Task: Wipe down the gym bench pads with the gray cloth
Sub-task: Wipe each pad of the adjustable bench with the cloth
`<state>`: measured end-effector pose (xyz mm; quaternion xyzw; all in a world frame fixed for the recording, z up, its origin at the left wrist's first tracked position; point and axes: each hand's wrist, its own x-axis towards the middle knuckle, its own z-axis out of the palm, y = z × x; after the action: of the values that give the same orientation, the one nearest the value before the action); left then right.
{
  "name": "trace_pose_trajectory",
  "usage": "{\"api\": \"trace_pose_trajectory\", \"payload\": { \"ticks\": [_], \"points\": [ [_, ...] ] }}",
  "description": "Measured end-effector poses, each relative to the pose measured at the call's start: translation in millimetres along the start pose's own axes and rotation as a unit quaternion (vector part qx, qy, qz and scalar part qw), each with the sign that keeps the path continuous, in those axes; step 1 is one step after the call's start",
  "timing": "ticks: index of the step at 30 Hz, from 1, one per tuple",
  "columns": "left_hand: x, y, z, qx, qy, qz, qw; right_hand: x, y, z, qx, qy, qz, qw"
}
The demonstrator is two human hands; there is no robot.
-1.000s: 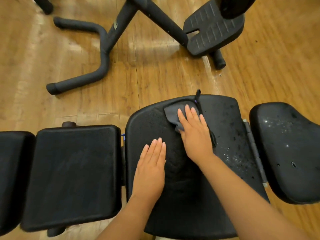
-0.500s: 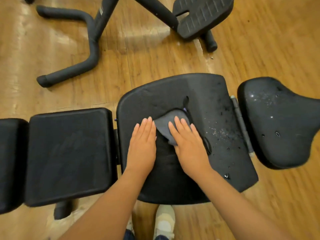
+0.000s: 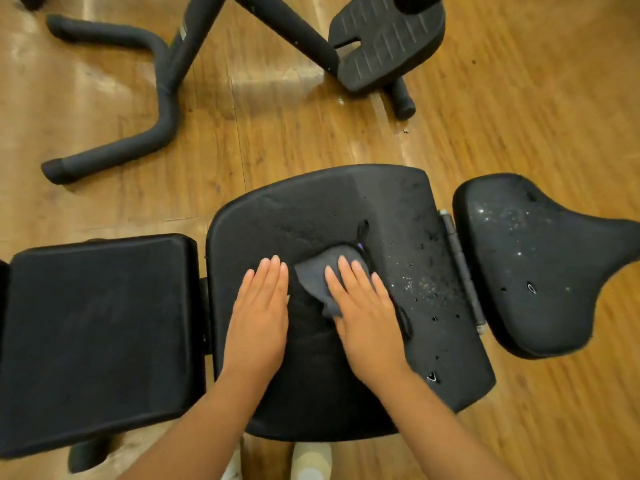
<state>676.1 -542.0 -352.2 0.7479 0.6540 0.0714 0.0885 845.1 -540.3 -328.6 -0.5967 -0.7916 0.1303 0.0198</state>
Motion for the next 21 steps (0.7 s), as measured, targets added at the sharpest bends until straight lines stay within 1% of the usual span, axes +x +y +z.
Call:
{"api": "trace_pose_trajectory", "payload": {
  "ticks": [3,7,9,11,13,16,17,21],
  "points": [
    [2,0,2,0.004,-0.001,0.001,1.000,80,11,-3,-0.032,0.022,-0.010,0.999],
    [1,-1,3,0.004,-0.003,0.001,1.000,170,19,-21,-0.062,-0.003,-0.021,0.998],
    [1,-1,3,0.002,-0.001,0.003,1.000,195,18,-28,-0.073,-0.025,-0.023,0.997],
    [0,-2,3,0.003,0.002,0.009,1.000,196,14,-30,-0.070,-0.028,-0.020,0.997],
    [1,-2,2,0.002,0.005,0.013,1.000,174,10,-27,-0.051,-0.008,-0.022,0.998],
    [1,-2,2,-0.004,0.005,0.014,1.000,105,-3,-15,-0.044,0.023,-0.039,0.998],
    [1,-3,1,-0.006,0.005,0.016,1.000,75,-7,-9,-0.041,0.021,-0.045,0.998],
    [0,-4,2,-0.007,0.002,0.020,1.000,-58,-26,17,-0.009,-0.026,-0.060,0.998]
  ]
}}
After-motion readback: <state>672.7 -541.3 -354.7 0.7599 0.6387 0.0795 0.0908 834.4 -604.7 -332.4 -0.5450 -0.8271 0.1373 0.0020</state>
